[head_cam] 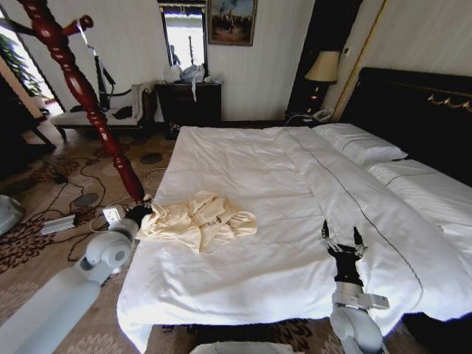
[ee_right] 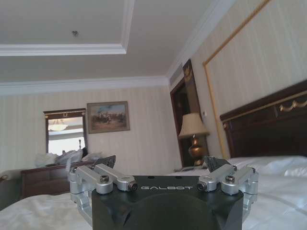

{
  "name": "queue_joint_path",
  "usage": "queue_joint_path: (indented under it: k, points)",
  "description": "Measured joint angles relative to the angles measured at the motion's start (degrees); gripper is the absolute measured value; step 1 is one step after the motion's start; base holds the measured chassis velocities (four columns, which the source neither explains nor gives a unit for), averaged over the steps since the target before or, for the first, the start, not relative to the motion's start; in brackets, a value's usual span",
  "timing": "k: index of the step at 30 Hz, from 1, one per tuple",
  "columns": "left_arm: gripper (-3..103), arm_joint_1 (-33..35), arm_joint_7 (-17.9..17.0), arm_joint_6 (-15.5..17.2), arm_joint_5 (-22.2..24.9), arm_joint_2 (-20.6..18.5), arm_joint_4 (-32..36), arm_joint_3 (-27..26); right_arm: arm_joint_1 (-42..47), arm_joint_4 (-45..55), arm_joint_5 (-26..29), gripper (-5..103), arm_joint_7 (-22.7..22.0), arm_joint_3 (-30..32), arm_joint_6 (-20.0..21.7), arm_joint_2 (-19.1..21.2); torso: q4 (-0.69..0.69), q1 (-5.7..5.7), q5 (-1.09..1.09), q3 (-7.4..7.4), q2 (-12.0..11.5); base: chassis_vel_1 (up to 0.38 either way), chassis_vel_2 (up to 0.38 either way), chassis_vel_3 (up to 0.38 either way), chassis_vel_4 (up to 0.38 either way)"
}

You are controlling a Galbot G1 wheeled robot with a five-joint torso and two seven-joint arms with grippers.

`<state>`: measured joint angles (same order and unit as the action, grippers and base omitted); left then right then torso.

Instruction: Pick up the clothes from the bed and hang them on the clothes hanger.

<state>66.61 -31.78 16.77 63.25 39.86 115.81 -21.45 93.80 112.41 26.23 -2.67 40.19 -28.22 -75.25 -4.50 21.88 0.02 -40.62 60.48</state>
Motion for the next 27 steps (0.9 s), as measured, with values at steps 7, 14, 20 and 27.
queue_joint_path:
  k: [7, 14, 20, 27]
  points:
    - [0, 3.9, 0.3, -1.1, 0.6, 4.9, 2.1, -4.5, -3.1, 1.4, 14.3, 100, -0.5, -9.2, 7.6, 10.9, 0.04, -0.01, 0.01, 0.01, 0.0, 0.000, 0.000, 0.000, 0.000]
    - [0, 5.3, 0.0, -0.9, 1.4, 8.7, 5.3, -8.4, -12.8, 1.5, 26.4, 100, -3.6, -24.8, 16.4, 28.4, 0.03, 0.01, -0.01, 0.00, 0.0, 0.000, 0.000, 0.000, 0.000]
    - [0, 5.7, -0.7, -0.2, 1.8, 9.7, 6.9, -9.4, -28.2, -0.7, 31.1, 100, -5.2, -42.2, 22.8, 36.8, 0.04, 0.00, 0.01, 0.00, 0.0, 0.000, 0.000, 0.000, 0.000]
    - [0, 5.8, -1.2, 0.4, 1.7, 11.2, 7.4, -9.0, -48.6, -4.7, 31.2, 100, 2.1, -60.8, 26.7, 40.2, 0.01, 0.01, -0.02, -0.01, 0.0, 0.000, 0.000, 0.000, 0.000]
